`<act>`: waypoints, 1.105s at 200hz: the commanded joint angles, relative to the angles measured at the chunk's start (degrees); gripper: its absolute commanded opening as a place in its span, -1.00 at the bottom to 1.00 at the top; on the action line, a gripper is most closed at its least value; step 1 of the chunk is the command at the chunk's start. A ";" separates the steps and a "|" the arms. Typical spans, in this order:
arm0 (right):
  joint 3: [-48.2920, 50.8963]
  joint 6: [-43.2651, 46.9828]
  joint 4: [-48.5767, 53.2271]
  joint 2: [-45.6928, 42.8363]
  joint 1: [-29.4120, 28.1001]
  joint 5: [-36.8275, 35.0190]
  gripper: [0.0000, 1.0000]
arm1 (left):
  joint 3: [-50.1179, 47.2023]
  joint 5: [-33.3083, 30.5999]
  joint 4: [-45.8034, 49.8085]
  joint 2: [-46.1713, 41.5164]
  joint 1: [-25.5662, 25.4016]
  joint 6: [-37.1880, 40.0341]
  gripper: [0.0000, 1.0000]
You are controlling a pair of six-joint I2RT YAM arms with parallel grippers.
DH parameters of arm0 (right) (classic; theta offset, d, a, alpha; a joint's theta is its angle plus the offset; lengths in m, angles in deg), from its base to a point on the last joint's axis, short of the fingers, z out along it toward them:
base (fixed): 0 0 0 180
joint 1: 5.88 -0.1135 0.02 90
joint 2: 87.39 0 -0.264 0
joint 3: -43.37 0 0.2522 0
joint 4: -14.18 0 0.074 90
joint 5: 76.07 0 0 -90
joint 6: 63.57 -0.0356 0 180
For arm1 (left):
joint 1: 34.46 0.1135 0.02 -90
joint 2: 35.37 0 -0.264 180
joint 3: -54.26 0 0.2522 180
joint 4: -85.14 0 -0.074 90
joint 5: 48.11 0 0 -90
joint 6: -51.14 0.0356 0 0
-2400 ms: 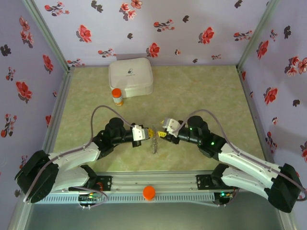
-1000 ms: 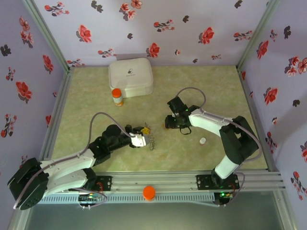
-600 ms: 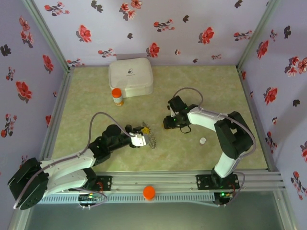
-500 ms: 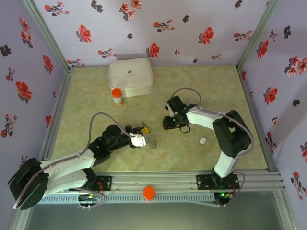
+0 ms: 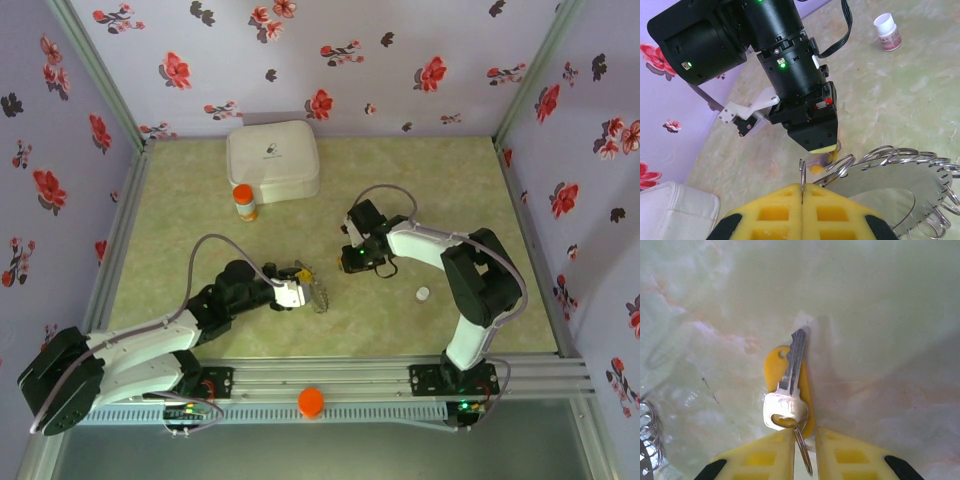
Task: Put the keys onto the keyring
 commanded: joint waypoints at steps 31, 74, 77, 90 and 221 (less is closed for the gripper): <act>-1.37 1.12 2.71 -1.21 0.18 -0.46 -0.72 | 2.05 0.81 -0.81 0.14 -0.61 -0.82 -1.00; -1.49 0.55 2.75 -1.56 0.18 -1.58 -0.71 | 2.14 1.03 -0.69 0.37 -0.68 -0.82 -1.00; -1.47 0.55 2.78 -1.54 0.16 -1.62 -0.70 | 2.14 1.06 -0.72 0.37 -0.74 -0.82 -1.00; -1.56 0.42 2.63 -1.68 0.19 -1.54 -0.69 | 2.05 1.08 -0.72 0.37 -0.82 -0.91 -1.00; -3.22 1.02 2.94 -3.48 0.19 -0.21 -1.00 | 2.00 1.25 0.06 0.45 -0.86 -0.82 -1.00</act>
